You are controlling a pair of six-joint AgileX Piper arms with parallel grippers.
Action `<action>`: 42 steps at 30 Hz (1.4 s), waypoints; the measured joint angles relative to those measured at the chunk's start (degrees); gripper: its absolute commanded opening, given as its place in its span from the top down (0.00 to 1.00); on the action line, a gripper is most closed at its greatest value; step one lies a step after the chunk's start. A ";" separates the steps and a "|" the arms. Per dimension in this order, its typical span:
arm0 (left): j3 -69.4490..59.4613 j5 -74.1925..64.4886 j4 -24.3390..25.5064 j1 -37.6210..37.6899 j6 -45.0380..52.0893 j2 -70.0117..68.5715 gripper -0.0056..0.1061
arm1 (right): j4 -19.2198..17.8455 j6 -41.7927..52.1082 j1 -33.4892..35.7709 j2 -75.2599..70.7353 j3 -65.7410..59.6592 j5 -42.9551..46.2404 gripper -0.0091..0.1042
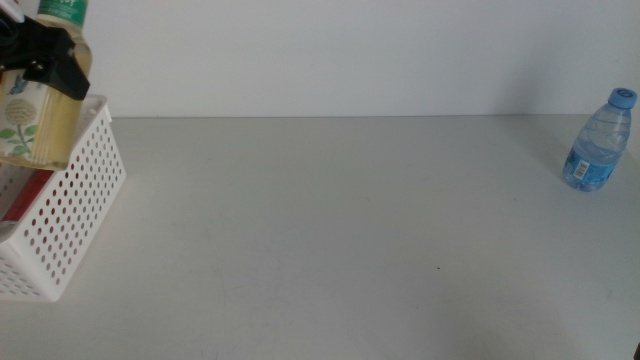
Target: Use arms to grab the bottles and put them into the dustbin to the left of the table.
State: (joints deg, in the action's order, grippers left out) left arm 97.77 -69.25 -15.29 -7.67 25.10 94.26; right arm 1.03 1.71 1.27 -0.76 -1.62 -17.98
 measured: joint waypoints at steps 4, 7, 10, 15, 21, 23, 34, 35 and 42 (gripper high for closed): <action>3.59 -3.19 0.16 -5.03 1.47 4.10 0.97 | 0.00 0.00 0.00 0.00 0.00 0.00 0.31; 4.37 -3.26 0.43 -8.29 1.74 6.31 0.97 | 0.00 0.00 0.00 0.00 0.00 0.00 0.31; 4.62 -3.34 0.85 -10.41 2.45 8.40 0.97 | 0.00 0.00 0.00 0.00 0.00 0.00 0.31; 4.62 -3.17 2.18 -11.31 3.28 12.04 0.97 | 0.00 0.00 0.00 0.00 0.00 0.00 0.31; 4.62 -2.46 2.63 -11.31 3.28 17.54 0.90 | 0.00 0.00 0.00 0.00 0.00 0.00 0.31; 4.62 -2.25 2.83 -11.31 3.28 18.90 0.84 | 0.00 0.00 0.00 0.00 0.00 0.00 0.31; 3.96 -1.95 4.08 -11.31 3.25 20.00 0.11 | 0.00 0.00 0.00 0.00 0.00 0.00 0.31; 3.96 -1.77 3.96 -11.31 2.99 19.87 0.11 | 0.00 0.00 0.00 0.00 0.00 0.00 0.31; 3.96 -1.65 3.17 -11.03 2.31 14.41 0.14 | 0.00 0.00 0.00 0.00 0.00 0.00 0.31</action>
State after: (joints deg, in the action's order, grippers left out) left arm 101.73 -70.90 -12.12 -18.70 27.41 108.68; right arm 1.03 1.71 1.27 -0.76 -1.62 -17.98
